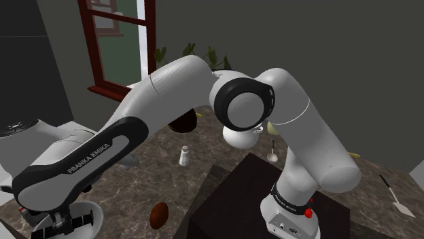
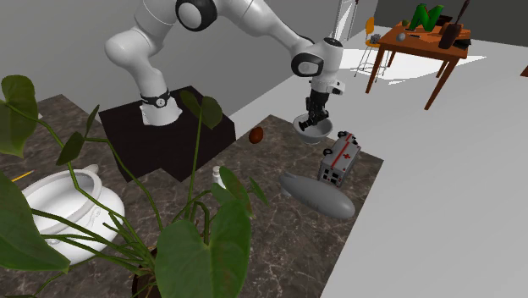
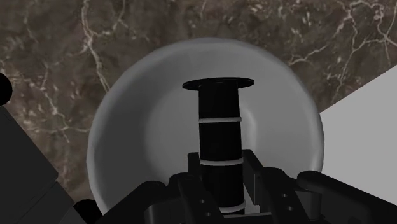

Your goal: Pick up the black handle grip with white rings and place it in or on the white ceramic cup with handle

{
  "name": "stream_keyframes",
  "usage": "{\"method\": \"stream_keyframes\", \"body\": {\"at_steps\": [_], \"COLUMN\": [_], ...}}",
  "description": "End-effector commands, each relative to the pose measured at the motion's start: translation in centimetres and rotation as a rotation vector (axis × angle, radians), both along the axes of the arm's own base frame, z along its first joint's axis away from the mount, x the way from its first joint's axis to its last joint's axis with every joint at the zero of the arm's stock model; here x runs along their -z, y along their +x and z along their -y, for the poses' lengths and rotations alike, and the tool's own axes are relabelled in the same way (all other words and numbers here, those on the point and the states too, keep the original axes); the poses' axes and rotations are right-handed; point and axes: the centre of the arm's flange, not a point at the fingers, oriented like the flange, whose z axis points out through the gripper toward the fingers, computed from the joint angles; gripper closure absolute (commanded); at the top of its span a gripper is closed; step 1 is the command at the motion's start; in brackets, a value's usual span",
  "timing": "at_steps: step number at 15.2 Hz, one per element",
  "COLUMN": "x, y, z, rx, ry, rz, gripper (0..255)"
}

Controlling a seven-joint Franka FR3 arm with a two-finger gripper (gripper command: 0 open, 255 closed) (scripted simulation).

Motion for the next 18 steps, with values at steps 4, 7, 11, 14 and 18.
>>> {"method": "stream_keyframes", "body": {"at_steps": [4, 7, 11, 14, 18], "x": [0.0, -1.2, -4.9, -4.9, -4.9], "y": [0.0, 0.1, 0.4, 0.4, 0.4], "z": [0.1, 0.1, 0.1, 0.1, 0.1], "rx": [0.000, 0.000, 0.000, 0.000, 0.000], "ry": [-0.001, -0.001, -0.001, -0.001, -0.001], "rz": [-0.001, -0.001, -0.001, -0.001, -0.001], "gripper": [0, 0, 0, 0, 0]}}
